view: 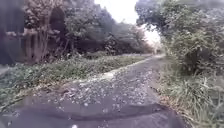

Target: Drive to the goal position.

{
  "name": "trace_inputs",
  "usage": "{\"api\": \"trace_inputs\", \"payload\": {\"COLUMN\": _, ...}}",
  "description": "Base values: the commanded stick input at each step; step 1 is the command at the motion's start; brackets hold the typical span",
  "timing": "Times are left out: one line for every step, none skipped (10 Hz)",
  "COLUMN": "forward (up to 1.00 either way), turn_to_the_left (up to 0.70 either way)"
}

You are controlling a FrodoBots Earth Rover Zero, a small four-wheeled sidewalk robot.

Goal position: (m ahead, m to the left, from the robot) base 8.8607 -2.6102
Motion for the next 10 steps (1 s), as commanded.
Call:
{"api": "trace_inputs", "payload": {"forward": 0.85, "turn_to_the_left": -0.16}}
{"api": "trace_inputs", "payload": {"forward": 0.85, "turn_to_the_left": -0.26}}
{"api": "trace_inputs", "payload": {"forward": 0.85, "turn_to_the_left": -0.33}}
{"api": "trace_inputs", "payload": {"forward": 0.85, "turn_to_the_left": -0.34}}
{"api": "trace_inputs", "payload": {"forward": 0.85, "turn_to_the_left": -0.34}}
{"api": "trace_inputs", "payload": {"forward": 0.85, "turn_to_the_left": -0.34}}
{"api": "trace_inputs", "payload": {"forward": 0.85, "turn_to_the_left": -0.34}}
{"api": "trace_inputs", "payload": {"forward": 0.85, "turn_to_the_left": -0.34}}
{"api": "trace_inputs", "payload": {"forward": 0.85, "turn_to_the_left": -0.34}}
{"api": "trace_inputs", "payload": {"forward": 0.85, "turn_to_the_left": -0.34}}
